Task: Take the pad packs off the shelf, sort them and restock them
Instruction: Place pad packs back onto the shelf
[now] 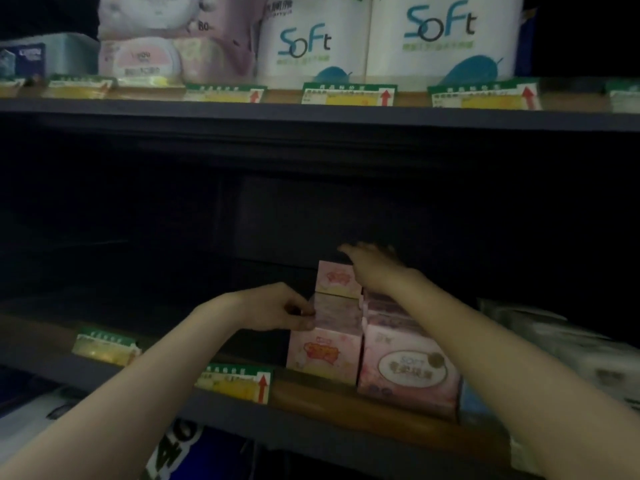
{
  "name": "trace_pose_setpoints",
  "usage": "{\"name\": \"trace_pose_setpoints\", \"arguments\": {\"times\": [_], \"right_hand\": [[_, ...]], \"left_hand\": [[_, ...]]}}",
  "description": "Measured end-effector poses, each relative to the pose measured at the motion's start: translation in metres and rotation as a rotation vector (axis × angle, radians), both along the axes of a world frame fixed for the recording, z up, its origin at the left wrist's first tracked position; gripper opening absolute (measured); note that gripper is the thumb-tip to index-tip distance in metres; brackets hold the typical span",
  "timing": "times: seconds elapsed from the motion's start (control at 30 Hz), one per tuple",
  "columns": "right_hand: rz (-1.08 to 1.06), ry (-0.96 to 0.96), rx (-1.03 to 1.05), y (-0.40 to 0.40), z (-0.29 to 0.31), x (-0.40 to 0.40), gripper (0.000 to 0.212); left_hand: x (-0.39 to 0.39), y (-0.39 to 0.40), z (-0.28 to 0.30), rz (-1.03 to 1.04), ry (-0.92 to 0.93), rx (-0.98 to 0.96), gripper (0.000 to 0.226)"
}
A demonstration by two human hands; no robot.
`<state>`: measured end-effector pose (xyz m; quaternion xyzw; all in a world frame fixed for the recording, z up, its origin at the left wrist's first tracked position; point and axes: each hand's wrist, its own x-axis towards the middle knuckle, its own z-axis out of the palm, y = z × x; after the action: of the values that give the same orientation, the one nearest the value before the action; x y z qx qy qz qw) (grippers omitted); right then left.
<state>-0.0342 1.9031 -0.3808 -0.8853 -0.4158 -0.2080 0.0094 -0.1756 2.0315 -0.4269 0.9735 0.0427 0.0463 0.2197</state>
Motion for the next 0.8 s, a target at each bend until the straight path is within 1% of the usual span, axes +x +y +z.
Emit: {"name": "trace_pose_setpoints", "arguments": {"times": [0.07,0.1,0.17,0.23,0.33,0.43,0.47,0.5,0.6,0.67,0.73,0.8], "right_hand": [[0.026,-0.02,-0.012,-0.018,0.004,-0.017,0.05],[0.038,-0.019,-0.016,-0.03,0.006,-0.027,0.044],[0.067,-0.009,-0.015,-0.056,0.006,-0.045,0.037],[0.081,-0.009,0.02,-0.08,0.002,-0.061,0.038],[0.114,-0.019,0.123,-0.114,-0.017,-0.08,0.039],[0.273,-0.069,0.285,-0.146,-0.05,-0.105,0.03],[0.331,-0.059,0.317,-0.156,-0.063,-0.115,0.027],[0.377,-0.031,0.307,-0.165,-0.079,-0.124,0.025],[0.439,0.079,0.174,-0.189,-0.138,-0.144,0.024],[0.412,0.201,0.052,-0.202,-0.188,-0.149,0.026],[0.35,0.373,-0.054,-0.211,-0.247,-0.145,0.026],[0.317,0.497,-0.211,-0.218,-0.306,-0.141,0.027]], "left_hand": [[-0.003,-0.007,-0.002,0.001,-0.144,-0.014,0.039],[-0.006,-0.013,-0.003,0.002,-0.246,-0.046,0.034],[-0.01,-0.031,-0.008,0.031,-0.501,-0.123,0.03],[-0.014,-0.054,-0.015,0.054,-0.723,-0.133,0.022],[-0.016,-0.082,-0.038,0.024,-0.929,-0.029,0.019],[-0.031,-0.103,-0.069,-0.043,-1.101,0.161,0.018],[-0.038,-0.109,-0.082,-0.072,-1.117,0.211,0.018],[-0.047,-0.114,-0.097,-0.113,-1.099,0.259,0.017],[-0.067,-0.129,-0.155,-0.225,-0.93,0.389,0.016],[-0.08,-0.137,-0.202,-0.253,-0.741,0.408,0.02],[-0.092,-0.144,-0.25,-0.243,-0.545,0.359,0.023],[-0.106,-0.152,-0.297,-0.242,-0.404,0.353,0.025]]}}
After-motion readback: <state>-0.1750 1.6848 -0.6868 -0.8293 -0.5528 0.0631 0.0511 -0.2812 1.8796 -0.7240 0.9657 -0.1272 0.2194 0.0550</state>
